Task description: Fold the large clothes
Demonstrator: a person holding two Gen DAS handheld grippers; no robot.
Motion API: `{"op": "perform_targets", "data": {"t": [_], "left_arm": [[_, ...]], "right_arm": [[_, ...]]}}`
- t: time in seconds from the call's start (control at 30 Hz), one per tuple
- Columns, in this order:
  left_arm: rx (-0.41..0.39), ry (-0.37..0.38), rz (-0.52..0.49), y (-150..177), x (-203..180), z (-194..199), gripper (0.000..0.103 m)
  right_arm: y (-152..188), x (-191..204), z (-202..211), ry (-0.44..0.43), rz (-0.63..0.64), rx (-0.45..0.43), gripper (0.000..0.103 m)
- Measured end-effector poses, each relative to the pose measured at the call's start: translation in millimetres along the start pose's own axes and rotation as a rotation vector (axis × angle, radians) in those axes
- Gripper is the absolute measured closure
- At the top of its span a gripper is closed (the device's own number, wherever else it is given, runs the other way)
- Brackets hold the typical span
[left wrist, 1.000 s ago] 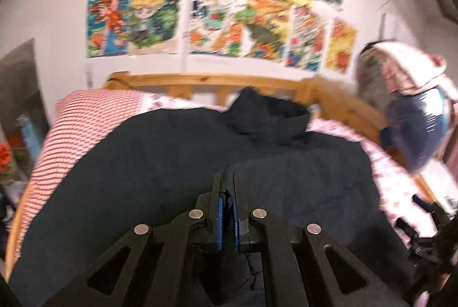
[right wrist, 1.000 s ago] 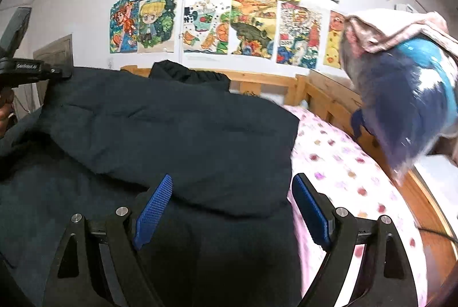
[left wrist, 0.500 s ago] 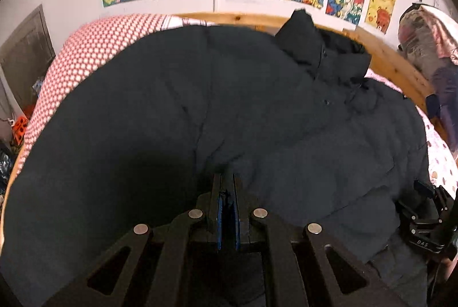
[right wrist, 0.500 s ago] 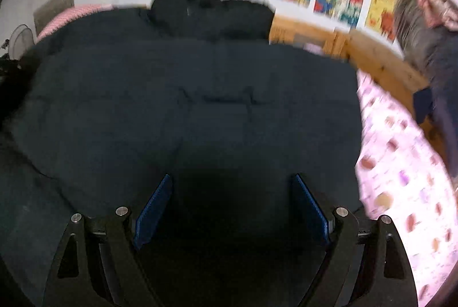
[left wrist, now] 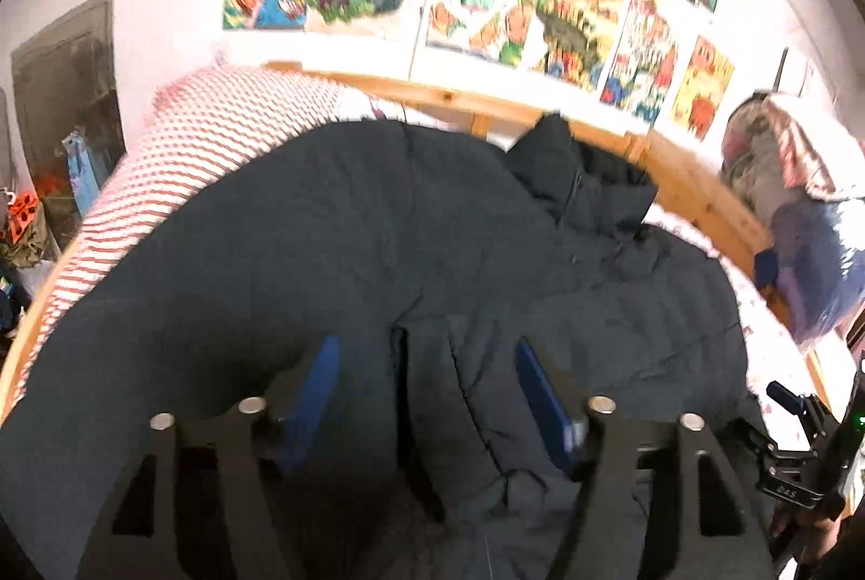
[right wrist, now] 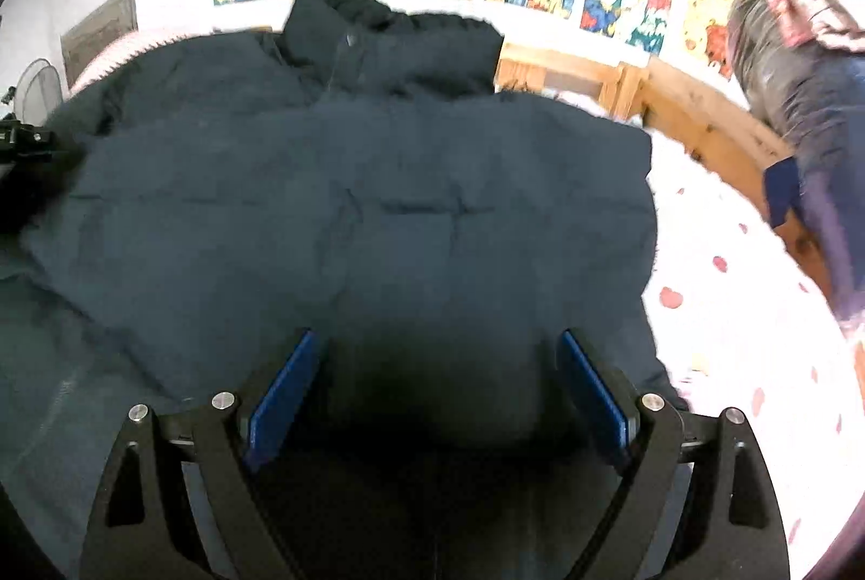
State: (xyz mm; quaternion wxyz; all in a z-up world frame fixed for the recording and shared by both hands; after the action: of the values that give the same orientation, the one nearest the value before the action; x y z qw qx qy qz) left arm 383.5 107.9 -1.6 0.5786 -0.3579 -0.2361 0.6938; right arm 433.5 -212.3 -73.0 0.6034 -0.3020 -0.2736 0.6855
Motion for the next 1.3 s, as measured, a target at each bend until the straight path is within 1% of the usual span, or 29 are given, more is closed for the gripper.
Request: {"op": "perform_targets", "data": {"t": [0.03,0.1,0.2,0.3,0.33,0.4,0.47,0.53,0.6,0.7,0.77,0.83,0.9,0.97,1.07,1.13,1.3], "left_arm": [[-0.007,0.009,0.010,0.9,2.2,10.2,0.033],[-0.015,0.024,0.032,3.3,8.0,27.8,0.025],[-0.029,0.035,0.058,15.3,20.8,58.5,0.021],[-0.041,0.032,0.094,39.6,41.3,94.4,0.015],[-0.042,0.033,0.112,49.6,48.5,104.7,0.014],[-0.026,0.034,0.181,69.5,65.4,121.1,0.013],[-0.003,0.055,0.269,88.4,81.3,133.4,0.013],[0.006,0.071,0.335,104.6,93.1,140.5,0.013],[0.001,0.082,0.390,119.5,102.6,144.0,0.013],[-0.022,0.074,0.461,137.1,115.6,146.0,0.013],[-0.047,0.055,0.514,146.7,126.1,144.6,0.013],[-0.063,0.053,0.563,152.3,135.3,139.0,0.013],[-0.080,0.046,0.608,159.0,143.4,135.3,0.013],[-0.096,0.056,0.669,166.8,150.5,130.1,0.013],[-0.137,0.064,0.700,170.9,153.2,127.6,0.013],[-0.182,0.062,0.725,175.2,155.3,127.4,0.013],[-0.253,0.032,0.780,193.2,158.3,126.5,0.013]], "right_arm": [[-1.8,0.1,13.0,-0.010,0.001,-0.011,0.017],[-5.3,-0.7,31.3,-0.019,0.008,-0.029,0.017],[-12.3,2.6,56.3,-0.037,0.014,-0.060,0.017],[-18.3,10.9,76.5,-0.077,0.001,-0.076,0.017],[-17.3,13.6,81.1,-0.085,0.000,-0.081,0.017],[-18.8,24.1,88.4,-0.107,0.009,-0.089,0.016],[-21.6,38.0,91.6,-0.120,0.031,-0.100,0.016],[-24.3,54.8,91.6,-0.134,0.053,-0.103,0.016],[-26.5,73.4,89.3,-0.161,0.069,-0.099,0.016],[-27.3,100.4,88.5,-0.187,0.107,-0.096,0.016],[-27.4,116.5,89.1,-0.187,0.134,-0.101,0.016],[-28.1,130.8,86.3,-0.181,0.155,-0.105,0.016],[-30.1,139.5,78.7,-0.182,0.158,-0.095,0.016],[-32.7,145.4,71.5,-0.181,0.145,-0.086,0.016],[-37.8,154.2,50.3,-0.176,0.114,-0.057,0.016],[-39.9,162.0,36.0,-0.177,0.107,-0.041,0.016],[-42.3,188.4,3.0,-0.169,0.144,-0.010,0.016]]}}
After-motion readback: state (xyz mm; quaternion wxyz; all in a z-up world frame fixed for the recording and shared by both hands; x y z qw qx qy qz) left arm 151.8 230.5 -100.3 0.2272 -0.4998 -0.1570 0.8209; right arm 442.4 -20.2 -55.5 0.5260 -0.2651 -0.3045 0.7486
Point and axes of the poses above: each gripper's, at about its wrist camera, not at the fingertips, and z roughly against the way its jaws point, x to its left, y to its underside, the point moved 4 cm from there along -z, roughly the way its jaws point, and after that the axes turned 3 degrees about y, right-handed, at the moved point
